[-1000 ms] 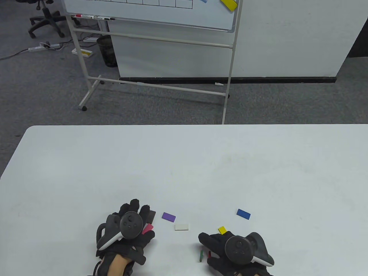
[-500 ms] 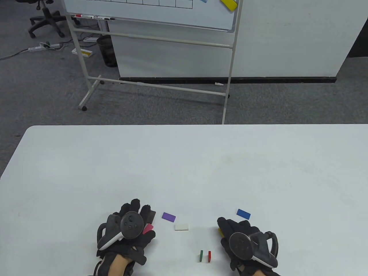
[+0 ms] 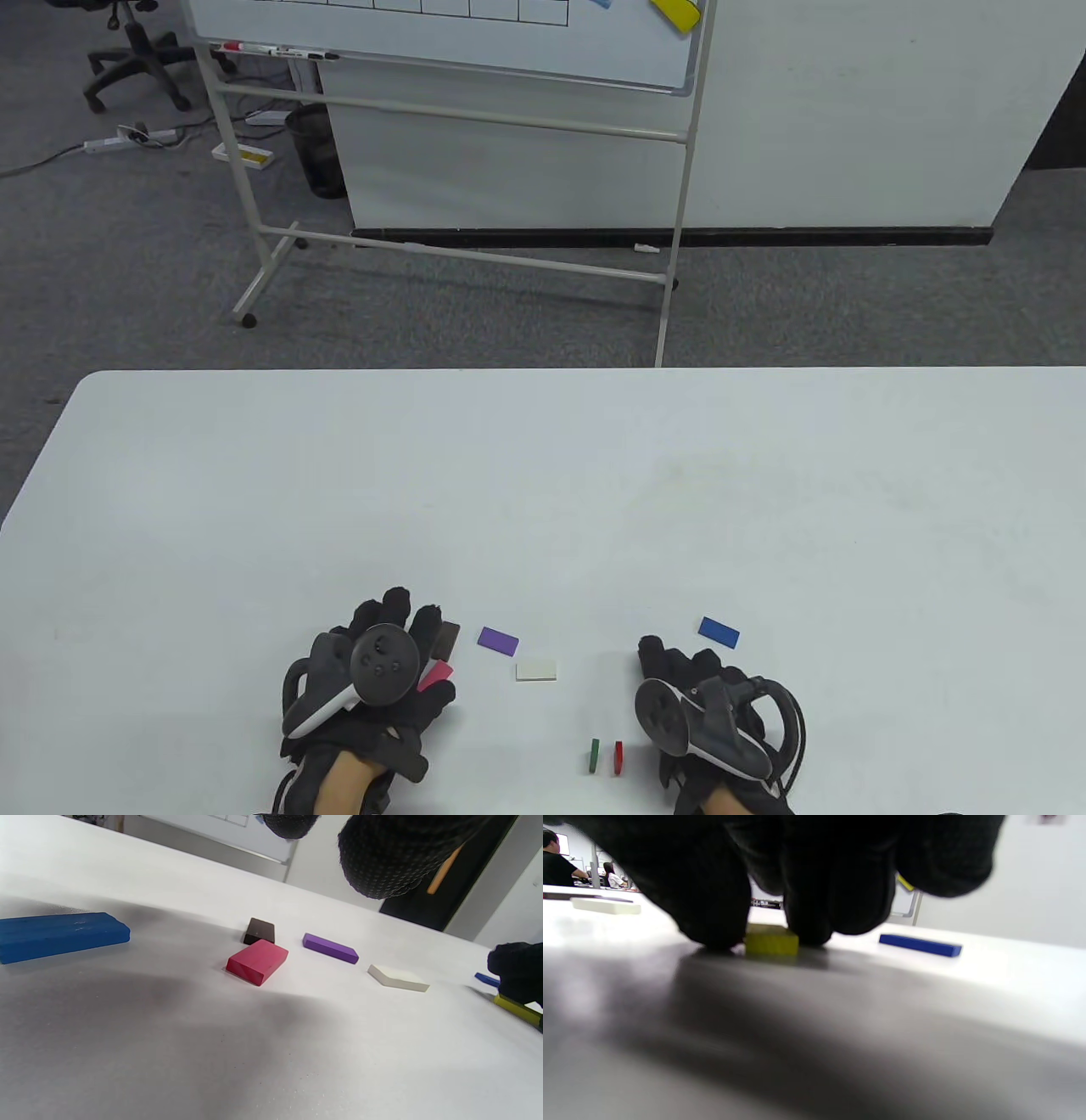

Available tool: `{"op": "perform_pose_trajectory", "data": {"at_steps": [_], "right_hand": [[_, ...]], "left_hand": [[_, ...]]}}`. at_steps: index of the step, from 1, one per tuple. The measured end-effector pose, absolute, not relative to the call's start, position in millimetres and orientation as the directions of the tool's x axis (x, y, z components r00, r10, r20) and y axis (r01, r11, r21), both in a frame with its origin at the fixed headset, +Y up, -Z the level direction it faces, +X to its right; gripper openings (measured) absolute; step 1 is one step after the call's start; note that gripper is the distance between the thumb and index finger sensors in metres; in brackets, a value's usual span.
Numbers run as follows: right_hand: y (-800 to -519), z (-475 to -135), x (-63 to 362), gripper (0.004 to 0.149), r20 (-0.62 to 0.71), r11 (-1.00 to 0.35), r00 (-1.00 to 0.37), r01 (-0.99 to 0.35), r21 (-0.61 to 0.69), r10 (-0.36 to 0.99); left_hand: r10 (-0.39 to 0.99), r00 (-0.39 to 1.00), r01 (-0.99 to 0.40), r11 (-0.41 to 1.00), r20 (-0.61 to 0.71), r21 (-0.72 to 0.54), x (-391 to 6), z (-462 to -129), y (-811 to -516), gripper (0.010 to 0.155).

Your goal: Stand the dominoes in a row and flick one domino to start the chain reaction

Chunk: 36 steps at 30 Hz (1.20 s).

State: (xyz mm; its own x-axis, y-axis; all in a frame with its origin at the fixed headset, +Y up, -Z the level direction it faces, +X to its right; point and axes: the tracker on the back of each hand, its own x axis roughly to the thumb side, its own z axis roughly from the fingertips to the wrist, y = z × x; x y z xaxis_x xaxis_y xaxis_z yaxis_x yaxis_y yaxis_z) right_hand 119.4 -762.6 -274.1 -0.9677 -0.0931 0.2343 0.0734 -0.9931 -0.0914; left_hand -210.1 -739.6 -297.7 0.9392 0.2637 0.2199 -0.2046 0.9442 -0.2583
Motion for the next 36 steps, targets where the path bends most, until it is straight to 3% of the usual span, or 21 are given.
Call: {"op": "perform_pose_trajectory", "data": {"at_steps": [3, 8, 11, 14, 20, 24, 28, 36], "right_hand": [[-759.4, -273.1, 117.2, 0.065, 0.257, -0.975, -0.946, 0.162, -0.155, -0.198], [-760.2, -271.1, 124.6, 0.07, 0.281, -0.973, -0.934, 0.189, -0.133, -0.22], [-752.1, -264.6, 129.8, 0.072, 0.298, -0.951, -0.915, 0.208, -0.228, -0.271], [-736.9, -260.1, 140.2, 0.07, 0.292, -0.969, -0.949, 0.046, -0.242, -0.118], [-725.9, -256.1, 165.9, 0.053, 0.279, -0.967, -0.941, -0.23, -0.11, 0.192], [-726.0, -257.8, 180.2, 0.056, 0.249, -0.926, -0.898, -0.377, -0.009, 0.363], [-725.4, -258.3, 183.3, 0.056, 0.248, -0.911, -0.885, -0.411, -0.014, 0.395], [-720.4, -252.5, 170.9, 0.043, 0.319, -0.938, -0.89, -0.348, -0.01, 0.327]], "left_hand": [[0.262, 0.939, -0.202, 0.944, 0.224, -0.259, -210.1, -297.4, -739.6, 0.083], [0.273, 0.935, -0.211, 0.942, 0.228, -0.262, -210.4, -296.9, -739.7, 0.083], [0.284, 0.931, -0.219, 0.938, 0.231, -0.268, -211.5, -297.0, -739.0, 0.083], [0.297, 0.926, -0.234, 0.936, 0.233, -0.264, -211.5, -297.4, -738.6, 0.083], [0.291, 0.923, -0.217, 0.934, 0.252, -0.283, -209.4, -297.2, -740.5, 0.083], [0.249, 0.938, -0.197, 0.955, 0.241, -0.22, -206.5, -294.9, -734.3, 0.083], [0.149, 0.952, -0.112, 0.983, 0.266, -0.147, -198.9, -290.6, -726.8, 0.083], [0.134, 0.953, -0.095, 0.984, 0.27, -0.153, -196.0, -290.3, -728.7, 0.083]]}}
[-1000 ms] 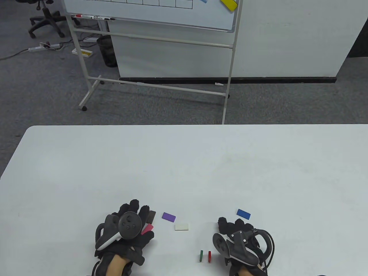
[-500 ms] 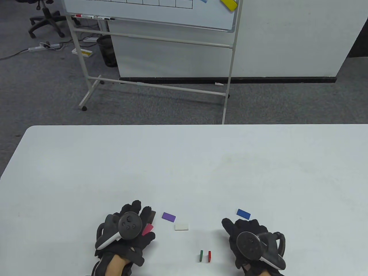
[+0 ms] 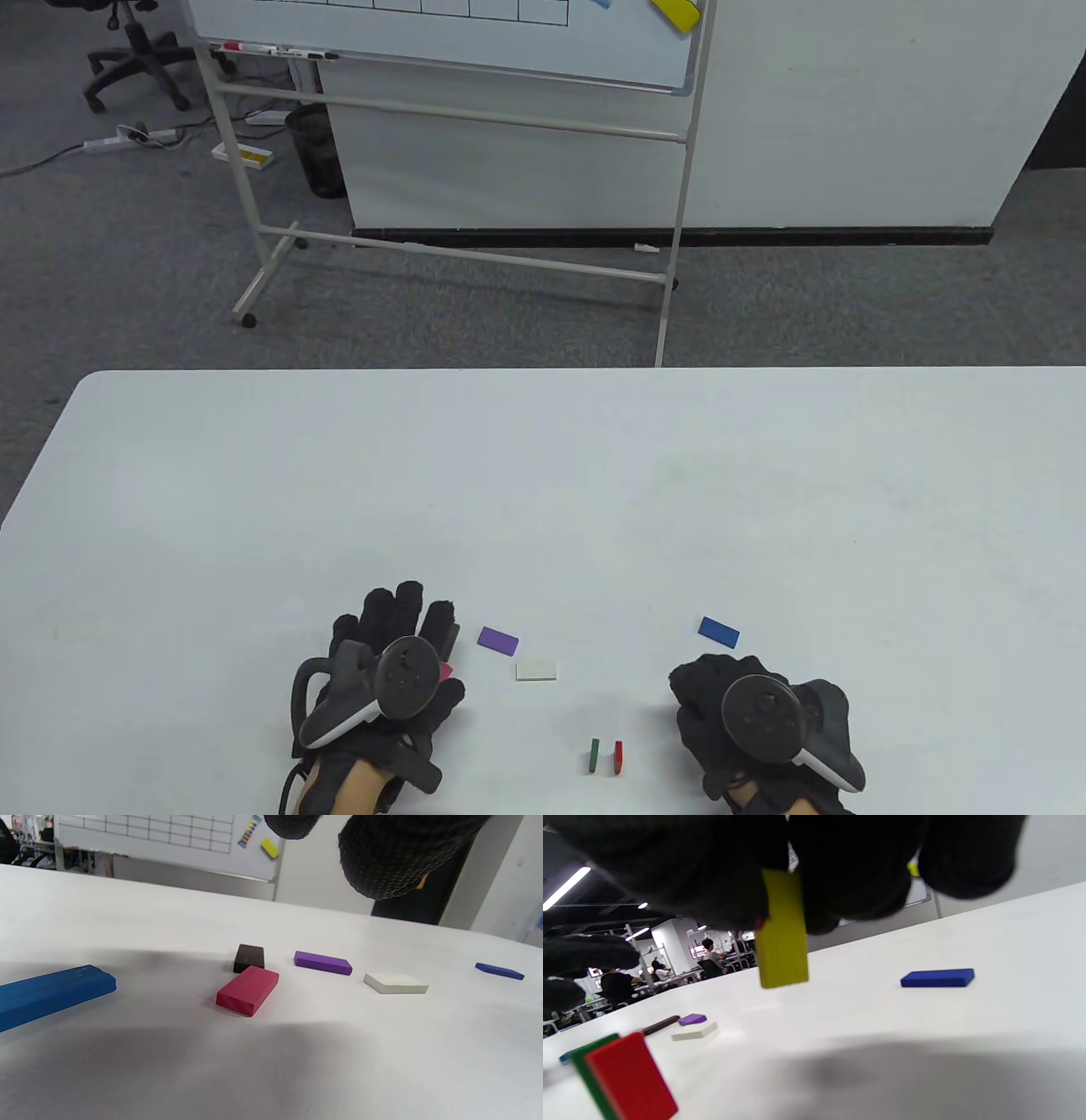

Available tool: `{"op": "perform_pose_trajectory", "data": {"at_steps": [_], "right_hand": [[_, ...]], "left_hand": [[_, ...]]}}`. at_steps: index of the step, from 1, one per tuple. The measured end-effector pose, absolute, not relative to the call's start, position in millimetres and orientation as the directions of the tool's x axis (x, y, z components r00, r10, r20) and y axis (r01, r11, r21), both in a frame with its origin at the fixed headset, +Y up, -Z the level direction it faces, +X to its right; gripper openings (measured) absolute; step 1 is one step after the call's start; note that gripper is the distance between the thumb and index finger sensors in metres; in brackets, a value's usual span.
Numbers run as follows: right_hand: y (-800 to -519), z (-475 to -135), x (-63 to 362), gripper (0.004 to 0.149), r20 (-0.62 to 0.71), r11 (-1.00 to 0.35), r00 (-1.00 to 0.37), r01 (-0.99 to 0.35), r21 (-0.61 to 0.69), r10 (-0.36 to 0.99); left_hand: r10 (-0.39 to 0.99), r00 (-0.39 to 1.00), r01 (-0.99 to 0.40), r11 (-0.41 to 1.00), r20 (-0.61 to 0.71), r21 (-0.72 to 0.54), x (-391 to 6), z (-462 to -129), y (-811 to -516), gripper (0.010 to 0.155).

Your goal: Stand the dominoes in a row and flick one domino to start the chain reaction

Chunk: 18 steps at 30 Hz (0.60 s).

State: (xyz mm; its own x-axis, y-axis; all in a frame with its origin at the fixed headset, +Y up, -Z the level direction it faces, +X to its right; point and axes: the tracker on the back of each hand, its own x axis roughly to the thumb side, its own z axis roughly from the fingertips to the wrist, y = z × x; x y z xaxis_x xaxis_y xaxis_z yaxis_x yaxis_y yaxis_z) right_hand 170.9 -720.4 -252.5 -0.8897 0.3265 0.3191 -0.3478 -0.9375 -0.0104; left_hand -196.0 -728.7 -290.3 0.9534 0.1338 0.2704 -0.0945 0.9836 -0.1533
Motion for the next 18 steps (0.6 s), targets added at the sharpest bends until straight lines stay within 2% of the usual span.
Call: {"op": "perform_pose_trajectory", "data": {"at_steps": [4, 10, 15, 18], "right_hand": [[-720.4, -250.1, 164.5, 0.041, 0.354, -0.957, -0.893, -0.291, 0.023, 0.28], [-724.7, -249.0, 155.8, 0.041, 0.386, -0.95, -0.869, -0.297, 0.097, 0.311], [-725.1, -245.6, 146.3, 0.069, 0.439, -0.972, -0.868, -0.224, 0.073, 0.233], [-726.3, -243.2, 138.5, 0.071, 0.478, -0.98, -0.857, -0.187, 0.065, 0.195]], "left_hand": [[0.148, 0.953, -0.107, 0.981, 0.265, -0.164, -198.4, -290.9, -729.6, 0.083], [0.158, 0.951, -0.113, 0.978, 0.264, -0.177, -198.9, -290.9, -729.5, 0.082], [0.166, 0.95, -0.12, 0.976, 0.266, -0.182, -198.4, -291.1, -728.8, 0.082], [0.174, 0.948, -0.123, 0.972, 0.266, -0.198, -197.8, -291.5, -729.8, 0.082]]}}
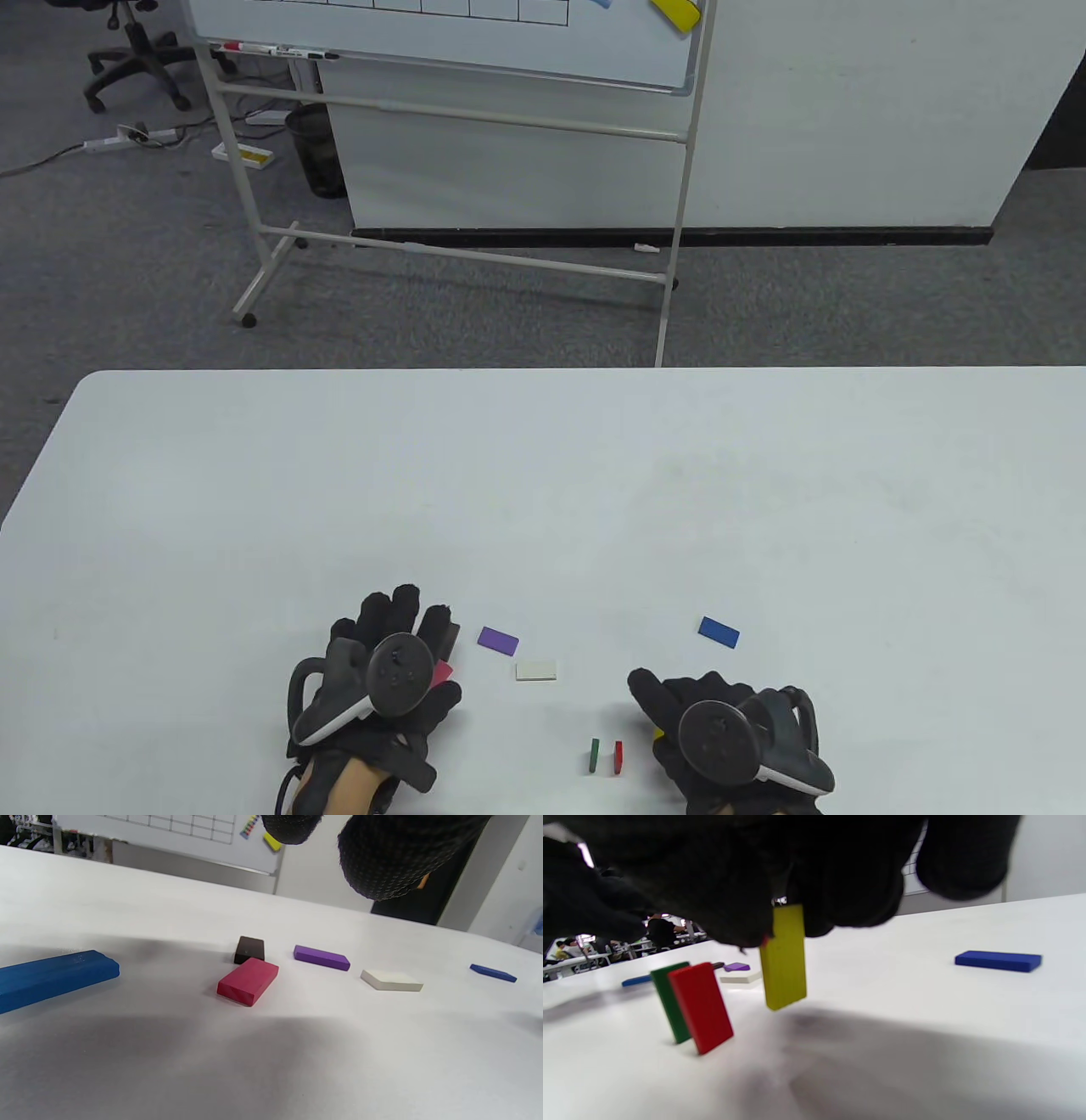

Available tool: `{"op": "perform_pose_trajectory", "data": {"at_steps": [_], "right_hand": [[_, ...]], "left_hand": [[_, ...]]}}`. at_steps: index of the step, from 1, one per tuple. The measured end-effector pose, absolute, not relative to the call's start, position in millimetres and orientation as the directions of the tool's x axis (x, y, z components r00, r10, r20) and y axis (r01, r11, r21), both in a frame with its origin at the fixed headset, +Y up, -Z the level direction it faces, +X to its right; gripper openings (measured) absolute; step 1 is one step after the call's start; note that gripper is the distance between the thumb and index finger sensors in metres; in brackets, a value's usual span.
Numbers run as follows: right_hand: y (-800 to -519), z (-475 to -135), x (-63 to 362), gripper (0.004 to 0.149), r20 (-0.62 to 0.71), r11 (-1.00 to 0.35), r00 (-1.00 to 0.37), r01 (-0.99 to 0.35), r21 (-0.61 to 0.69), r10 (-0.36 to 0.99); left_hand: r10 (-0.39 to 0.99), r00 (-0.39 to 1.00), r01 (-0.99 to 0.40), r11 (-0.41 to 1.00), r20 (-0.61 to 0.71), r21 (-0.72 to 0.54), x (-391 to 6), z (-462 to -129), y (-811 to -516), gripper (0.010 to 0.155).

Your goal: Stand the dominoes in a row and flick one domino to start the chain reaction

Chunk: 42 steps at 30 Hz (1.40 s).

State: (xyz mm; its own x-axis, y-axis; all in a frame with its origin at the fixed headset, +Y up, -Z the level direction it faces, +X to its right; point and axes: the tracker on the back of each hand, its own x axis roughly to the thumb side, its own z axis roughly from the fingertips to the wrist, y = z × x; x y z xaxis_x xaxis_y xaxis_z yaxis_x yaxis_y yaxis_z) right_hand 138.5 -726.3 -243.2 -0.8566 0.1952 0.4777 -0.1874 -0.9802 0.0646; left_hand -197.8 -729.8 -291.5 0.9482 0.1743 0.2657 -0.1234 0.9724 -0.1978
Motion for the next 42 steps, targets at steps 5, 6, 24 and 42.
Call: {"op": "perform_pose_trajectory", "data": {"at_steps": [5, 6, 24, 42], "right_hand": [[-729.9, -239.3, 125.5, 0.073, 0.541, -0.991, -0.83, -0.115, 0.072, 0.136], [-731.2, -238.7, 123.0, 0.073, 0.549, -0.991, -0.825, -0.105, 0.082, 0.133], [-736.6, -237.4, 115.6, 0.073, 0.573, -0.991, -0.81, -0.081, 0.107, 0.128], [-735.9, -238.5, 118.3, 0.082, 0.536, -0.99, -0.843, 0.027, 0.135, 0.05]], "left_hand": [[0.174, 0.948, -0.122, 0.972, 0.266, -0.2, -198.2, -291.4, -729.2, 0.082], [0.176, 0.948, -0.124, 0.972, 0.265, -0.2, -198.4, -291.5, -729.2, 0.082], [0.18, 0.947, -0.125, 0.97, 0.265, -0.21, -198.7, -291.3, -728.8, 0.082], [0.189, 0.947, -0.132, 0.966, 0.261, -0.222, -199.7, -291.1, -728.8, 0.082]]}}
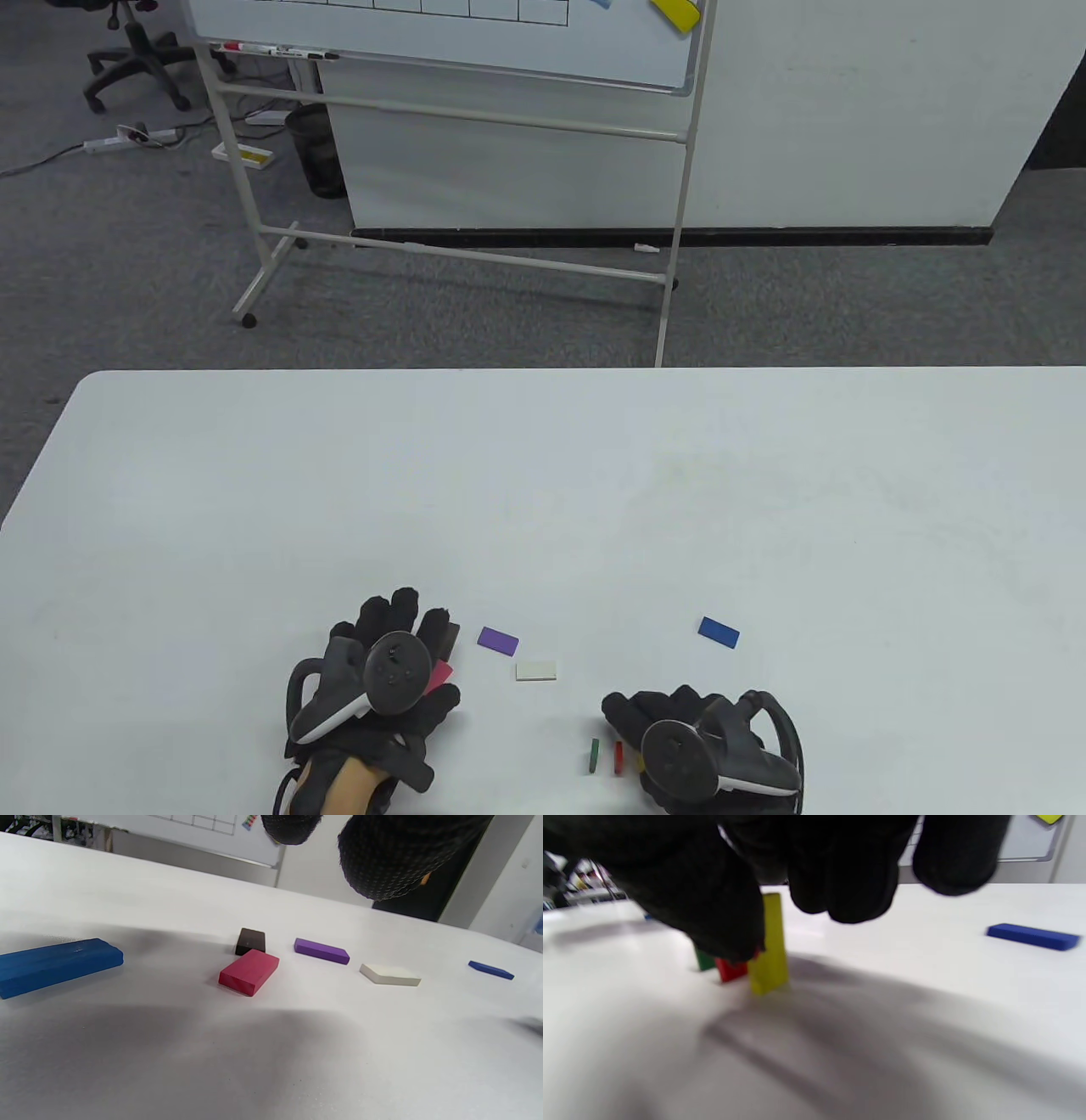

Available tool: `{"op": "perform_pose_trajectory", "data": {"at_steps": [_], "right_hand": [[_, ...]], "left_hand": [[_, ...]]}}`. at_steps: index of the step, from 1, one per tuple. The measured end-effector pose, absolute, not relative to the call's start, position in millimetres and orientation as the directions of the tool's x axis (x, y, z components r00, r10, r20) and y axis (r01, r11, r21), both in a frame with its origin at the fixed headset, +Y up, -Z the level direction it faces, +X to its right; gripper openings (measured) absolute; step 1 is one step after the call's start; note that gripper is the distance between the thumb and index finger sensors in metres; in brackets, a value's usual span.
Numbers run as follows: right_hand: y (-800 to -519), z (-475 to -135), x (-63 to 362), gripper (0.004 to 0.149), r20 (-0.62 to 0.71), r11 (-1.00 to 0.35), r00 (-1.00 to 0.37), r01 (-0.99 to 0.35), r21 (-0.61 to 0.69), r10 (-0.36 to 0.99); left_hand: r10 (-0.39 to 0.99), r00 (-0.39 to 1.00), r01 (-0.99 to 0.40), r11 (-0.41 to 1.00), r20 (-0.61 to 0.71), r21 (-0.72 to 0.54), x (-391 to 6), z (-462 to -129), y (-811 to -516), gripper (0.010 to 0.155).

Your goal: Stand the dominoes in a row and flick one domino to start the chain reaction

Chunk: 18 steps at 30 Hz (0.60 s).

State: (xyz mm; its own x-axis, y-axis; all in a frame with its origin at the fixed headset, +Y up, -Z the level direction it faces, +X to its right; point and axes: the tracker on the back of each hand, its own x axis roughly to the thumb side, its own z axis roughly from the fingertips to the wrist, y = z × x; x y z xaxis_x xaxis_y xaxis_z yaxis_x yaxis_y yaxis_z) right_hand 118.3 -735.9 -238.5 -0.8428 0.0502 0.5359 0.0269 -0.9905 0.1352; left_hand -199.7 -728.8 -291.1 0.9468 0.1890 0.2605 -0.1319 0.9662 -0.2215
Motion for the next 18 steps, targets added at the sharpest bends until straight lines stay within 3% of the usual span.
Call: {"op": "perform_pose_trajectory", "data": {"at_steps": [6, 18], "right_hand": [[-731.1, -248.2, 142.6, 0.086, 0.391, -0.993, -0.919, 0.085, 0.082, -0.046], [-740.7, -265.8, 195.1, 0.095, 0.17, -0.984, -0.982, -0.056, 0.166, 0.085]], "left_hand": [[0.195, 0.946, -0.141, 0.967, 0.259, -0.212, -200.5, -291.1, -727.8, 0.082], [0.175, 0.953, -0.12, 0.968, 0.248, -0.222, -201.7, -294.7, -733.0, 0.083]]}}
